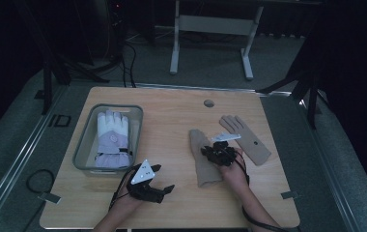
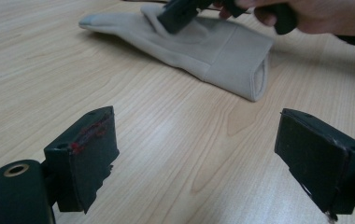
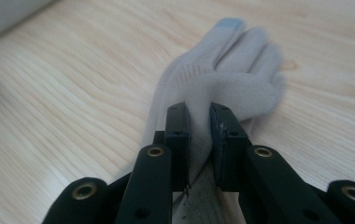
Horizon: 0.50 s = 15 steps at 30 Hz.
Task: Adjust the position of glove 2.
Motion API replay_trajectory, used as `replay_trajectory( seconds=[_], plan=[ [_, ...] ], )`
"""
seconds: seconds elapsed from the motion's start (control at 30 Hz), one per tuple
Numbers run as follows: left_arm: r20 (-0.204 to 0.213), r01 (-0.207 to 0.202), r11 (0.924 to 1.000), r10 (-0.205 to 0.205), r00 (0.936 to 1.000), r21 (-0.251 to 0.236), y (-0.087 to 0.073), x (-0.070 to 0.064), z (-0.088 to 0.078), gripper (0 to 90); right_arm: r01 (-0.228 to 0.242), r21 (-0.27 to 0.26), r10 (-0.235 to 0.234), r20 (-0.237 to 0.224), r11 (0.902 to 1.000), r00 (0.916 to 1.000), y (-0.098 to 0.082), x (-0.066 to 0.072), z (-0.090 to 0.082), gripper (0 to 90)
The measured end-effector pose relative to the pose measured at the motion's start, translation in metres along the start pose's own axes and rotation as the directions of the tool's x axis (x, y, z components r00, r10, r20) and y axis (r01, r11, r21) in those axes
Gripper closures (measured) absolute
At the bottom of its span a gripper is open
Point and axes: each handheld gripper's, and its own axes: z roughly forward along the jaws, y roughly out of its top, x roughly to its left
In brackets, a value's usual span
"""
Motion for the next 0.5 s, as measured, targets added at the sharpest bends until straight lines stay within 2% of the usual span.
replay_trajectory(
  seconds=[0.03, 0.07, 0.13, 0.23, 0.27, 0.33, 0.37, 0.4, 0.5],
  plan=[
    [0.0, 0.0, 1.0, 0.0, 1.0, 0.0, 0.0, 0.0, 0.0, 13.1, 0.0, 0.0, 0.0, 0.0, 1.0, 1.0, 0.0, 0.0, 0.0, 78.6],
    [-0.002, -0.002, 1.0, 0.002, 1.0, -0.001, 0.001, 0.0, -0.001, 13.2, -0.027, -0.02, 0.027, -0.007, 0.9994, 0.9996, 0.007, 0.01, -0.008, 78.6],
    [-0.004, 0.0, 1.0, 0.0, 1.0, -0.006, 0.001, 0.0, -0.001, 13.2, -0.031, -0.041, 0.032, 0.016, 0.9987, 0.9994, 0.012, 0.017, -0.014, 78.6],
    [-0.008, -0.002, 1.0, 0.002, 1.0, -0.01, 0.001, 0.0, -0.002, 13.2, -0.05, -0.066, 0.052, 0.024, 0.9965, 0.9984, 0.016, 0.023, -0.02, 78.6],
    [-0.009, -0.001, 0.9999, 0.001, 1.0, -0.011, 0.001, 0.0, -0.003, 13.1, -0.078, -0.095, 0.084, 0.071, 0.9925, 0.9939, 0.02, 0.029, -0.027, 78.5],
    [-0.009, 0.002, 0.9999, -0.003, 1.0, -0.011, 0.001, 0.001, -0.003, 13.2, -0.089, -0.112, 0.1, 0.103, 0.9898, 0.9896, 0.022, 0.033, -0.029, 78.5],
    [-0.009, 0.002, 0.9999, -0.003, 1.0, -0.011, 0.001, 0.001, -0.003, 13.2, -0.089, -0.112, 0.1, 0.103, 0.9898, 0.9896, 0.022, 0.033, -0.029, 78.5],
    [-0.007, 0.005, 0.9999, -0.005, 1.0, -0.012, 0.001, 0.001, -0.003, 13.2, -0.131, -0.122, 0.145, 0.116, 0.9838, 0.9826, 0.021, 0.036, -0.03, 78.4],
    [-0.005, 0.005, 0.9999, -0.005, 1.0, -0.012, 0.001, 0.0, -0.002, 13.2, -0.152, -0.105, 0.165, 0.133, 0.9828, 0.9772, 0.014, 0.042, -0.023, 78.2]
  ],
)
